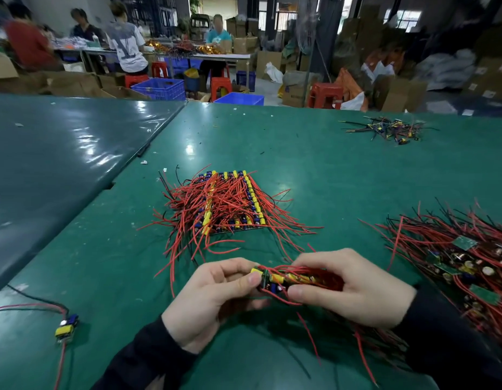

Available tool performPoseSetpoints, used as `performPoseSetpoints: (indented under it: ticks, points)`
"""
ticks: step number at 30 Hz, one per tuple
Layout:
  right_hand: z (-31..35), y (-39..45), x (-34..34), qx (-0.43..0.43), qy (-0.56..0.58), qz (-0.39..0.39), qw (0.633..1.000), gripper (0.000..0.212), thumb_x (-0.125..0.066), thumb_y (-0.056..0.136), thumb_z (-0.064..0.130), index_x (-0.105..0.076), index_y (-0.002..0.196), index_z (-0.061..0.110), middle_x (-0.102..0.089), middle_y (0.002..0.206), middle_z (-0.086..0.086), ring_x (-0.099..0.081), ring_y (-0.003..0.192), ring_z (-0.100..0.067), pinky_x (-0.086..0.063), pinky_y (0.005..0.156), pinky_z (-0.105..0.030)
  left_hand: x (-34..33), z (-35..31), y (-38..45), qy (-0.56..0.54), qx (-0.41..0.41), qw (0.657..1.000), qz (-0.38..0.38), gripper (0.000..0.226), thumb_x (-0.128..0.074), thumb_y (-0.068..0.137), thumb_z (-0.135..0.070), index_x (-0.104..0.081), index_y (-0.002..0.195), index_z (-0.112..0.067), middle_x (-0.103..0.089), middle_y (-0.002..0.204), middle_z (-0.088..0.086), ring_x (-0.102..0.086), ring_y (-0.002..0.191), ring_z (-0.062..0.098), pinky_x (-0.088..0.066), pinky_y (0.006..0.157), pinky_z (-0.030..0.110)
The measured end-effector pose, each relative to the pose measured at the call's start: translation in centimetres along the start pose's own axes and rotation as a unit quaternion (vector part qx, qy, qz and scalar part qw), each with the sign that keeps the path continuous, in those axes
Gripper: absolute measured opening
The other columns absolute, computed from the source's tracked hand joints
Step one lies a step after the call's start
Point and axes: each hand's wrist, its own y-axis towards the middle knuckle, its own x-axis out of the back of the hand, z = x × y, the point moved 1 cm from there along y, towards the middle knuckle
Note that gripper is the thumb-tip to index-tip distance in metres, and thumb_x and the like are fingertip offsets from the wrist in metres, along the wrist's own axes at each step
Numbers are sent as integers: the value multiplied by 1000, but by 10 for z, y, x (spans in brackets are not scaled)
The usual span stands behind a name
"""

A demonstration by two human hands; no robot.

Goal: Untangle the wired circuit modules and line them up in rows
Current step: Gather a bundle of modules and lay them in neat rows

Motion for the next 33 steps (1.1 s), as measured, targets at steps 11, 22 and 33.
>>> performPoseSetpoints:
  ticks: [11, 22, 33]
  points:
    - [10, -2, 6, 20, 88, 11, 996, 15, -67, 83, 34, -68, 89, 20, -67, 76, 1, -56, 68, -12, -48, 68, -29, -5, -3, -6, -30, -13, 999, 42, 65, -95, 41, -26, -66, 90, 7, -66, 83, 19, -68, 69, 24, -56, 61, 29]
    - [13, -14, 25, 57, 192, -24, 979, 5, -70, 79, 22, -69, 79, 27, -64, 72, 9, -53, 67, 2, -43, 66, -13, -2, -16, -11, -44, -58, 991, 110, 43, -90, 53, -31, -73, 86, -10, -70, 80, 10, -71, 75, 24, -56, 64, 28]
    - [-5, -2, -14, -16, -139, -47, 989, 42, -68, 78, 35, -57, 119, 36, -52, 121, 18, -46, 117, 3, -30, 108, -42, -8, -4, -6, 113, -144, 983, -9, 25, -74, 72, -1, -66, 96, -5, -63, 78, 11, -69, 70, 32, -57, 59, 30]
